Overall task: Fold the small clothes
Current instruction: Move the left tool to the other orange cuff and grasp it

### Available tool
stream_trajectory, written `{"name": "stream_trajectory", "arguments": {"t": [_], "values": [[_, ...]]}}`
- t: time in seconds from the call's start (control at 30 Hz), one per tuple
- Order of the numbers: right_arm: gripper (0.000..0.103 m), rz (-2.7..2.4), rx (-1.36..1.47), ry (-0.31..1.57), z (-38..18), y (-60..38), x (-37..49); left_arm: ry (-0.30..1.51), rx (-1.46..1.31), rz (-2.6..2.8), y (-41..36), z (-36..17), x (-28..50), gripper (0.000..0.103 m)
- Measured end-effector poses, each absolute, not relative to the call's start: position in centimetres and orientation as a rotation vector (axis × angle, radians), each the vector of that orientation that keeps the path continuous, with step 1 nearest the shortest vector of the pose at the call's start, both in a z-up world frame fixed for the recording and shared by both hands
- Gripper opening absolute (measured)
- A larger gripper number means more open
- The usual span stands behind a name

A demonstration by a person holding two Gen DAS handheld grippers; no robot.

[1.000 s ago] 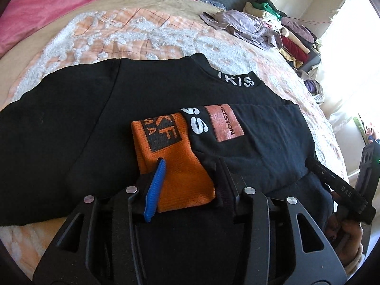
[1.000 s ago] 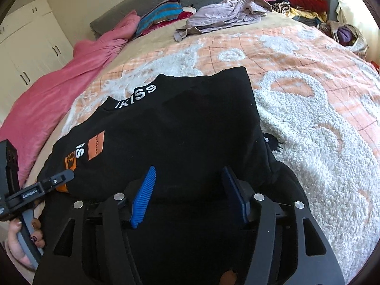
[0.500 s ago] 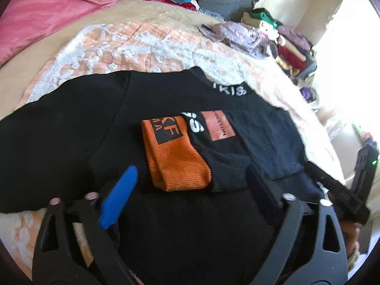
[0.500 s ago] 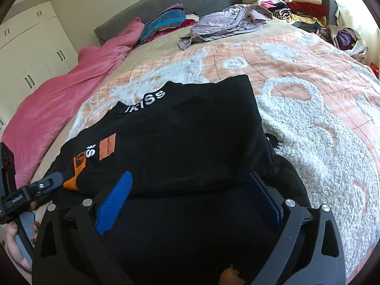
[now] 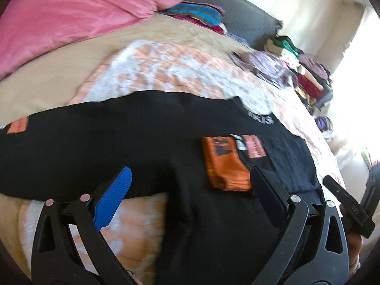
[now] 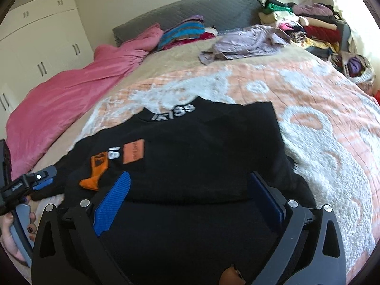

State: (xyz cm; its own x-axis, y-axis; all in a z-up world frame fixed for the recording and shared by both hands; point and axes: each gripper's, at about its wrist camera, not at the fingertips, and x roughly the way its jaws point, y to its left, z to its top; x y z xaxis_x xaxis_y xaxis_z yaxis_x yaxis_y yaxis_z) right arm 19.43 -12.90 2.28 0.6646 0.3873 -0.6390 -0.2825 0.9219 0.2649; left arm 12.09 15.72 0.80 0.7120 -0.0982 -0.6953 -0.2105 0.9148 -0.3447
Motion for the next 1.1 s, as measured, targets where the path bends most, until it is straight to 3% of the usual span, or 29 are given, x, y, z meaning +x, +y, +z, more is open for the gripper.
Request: {"name": "stream_trajectory", "arguments": {"t": [1.1], "values": [[0.098,0.855,-0.132,0.71,6.3,10.2,14.9,0.616,-0.452,0.529,29.4,3.6,1.3,0.093]]}}
